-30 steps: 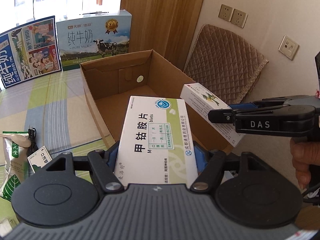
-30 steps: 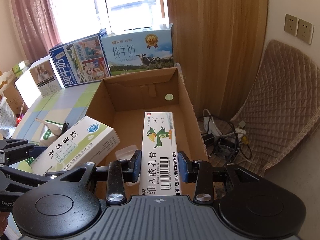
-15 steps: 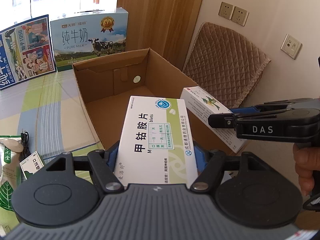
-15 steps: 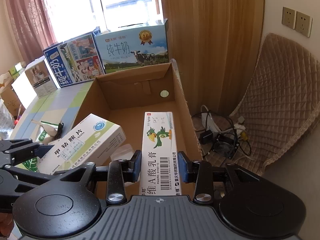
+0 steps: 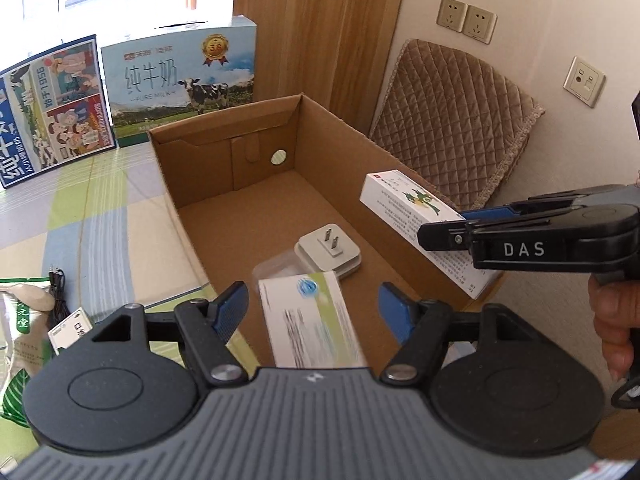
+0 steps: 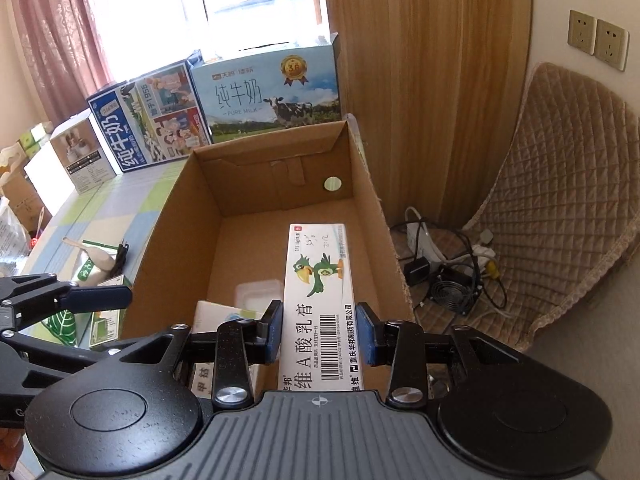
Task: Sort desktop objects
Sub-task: 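Open the left tool over the box while the right tool releases the cream box inside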
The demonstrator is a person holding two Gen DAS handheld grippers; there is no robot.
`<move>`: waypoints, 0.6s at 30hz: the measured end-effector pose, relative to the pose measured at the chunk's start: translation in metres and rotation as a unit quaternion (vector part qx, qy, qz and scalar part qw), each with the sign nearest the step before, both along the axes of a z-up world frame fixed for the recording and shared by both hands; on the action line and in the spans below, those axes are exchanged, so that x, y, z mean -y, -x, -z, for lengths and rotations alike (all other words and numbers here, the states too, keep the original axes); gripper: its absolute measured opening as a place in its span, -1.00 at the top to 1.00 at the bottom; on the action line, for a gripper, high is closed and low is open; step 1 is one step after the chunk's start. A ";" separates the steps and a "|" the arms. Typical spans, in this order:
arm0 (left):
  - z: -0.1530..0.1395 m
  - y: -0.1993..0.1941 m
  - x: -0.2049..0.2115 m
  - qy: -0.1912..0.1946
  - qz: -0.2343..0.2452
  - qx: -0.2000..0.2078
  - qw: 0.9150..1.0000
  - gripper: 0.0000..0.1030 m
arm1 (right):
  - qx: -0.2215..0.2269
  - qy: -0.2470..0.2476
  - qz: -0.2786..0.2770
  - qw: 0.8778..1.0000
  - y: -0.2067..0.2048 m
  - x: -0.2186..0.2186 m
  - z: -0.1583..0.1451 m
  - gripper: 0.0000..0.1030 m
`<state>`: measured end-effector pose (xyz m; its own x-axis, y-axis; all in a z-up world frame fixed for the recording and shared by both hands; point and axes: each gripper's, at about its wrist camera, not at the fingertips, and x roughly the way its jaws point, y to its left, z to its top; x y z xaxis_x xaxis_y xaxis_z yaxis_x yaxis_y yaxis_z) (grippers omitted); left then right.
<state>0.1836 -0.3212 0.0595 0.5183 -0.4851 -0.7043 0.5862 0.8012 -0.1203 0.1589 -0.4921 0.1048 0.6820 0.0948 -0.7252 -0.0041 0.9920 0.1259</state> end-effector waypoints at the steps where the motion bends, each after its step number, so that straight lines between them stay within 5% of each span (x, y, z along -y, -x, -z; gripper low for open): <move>1: -0.001 0.000 -0.002 -0.001 -0.002 0.002 1.000 -0.31 | 0.000 0.000 -0.001 1.000 0.000 -0.001 0.000 0.31; 11: -0.004 0.001 -0.014 0.003 -0.011 0.007 1.000 -0.31 | 0.008 -0.021 -0.005 1.000 -0.001 -0.004 0.000 0.31; 18: -0.004 0.003 -0.019 0.001 -0.013 0.006 1.000 -0.31 | 0.009 -0.019 0.003 1.000 0.003 -0.006 -0.002 0.11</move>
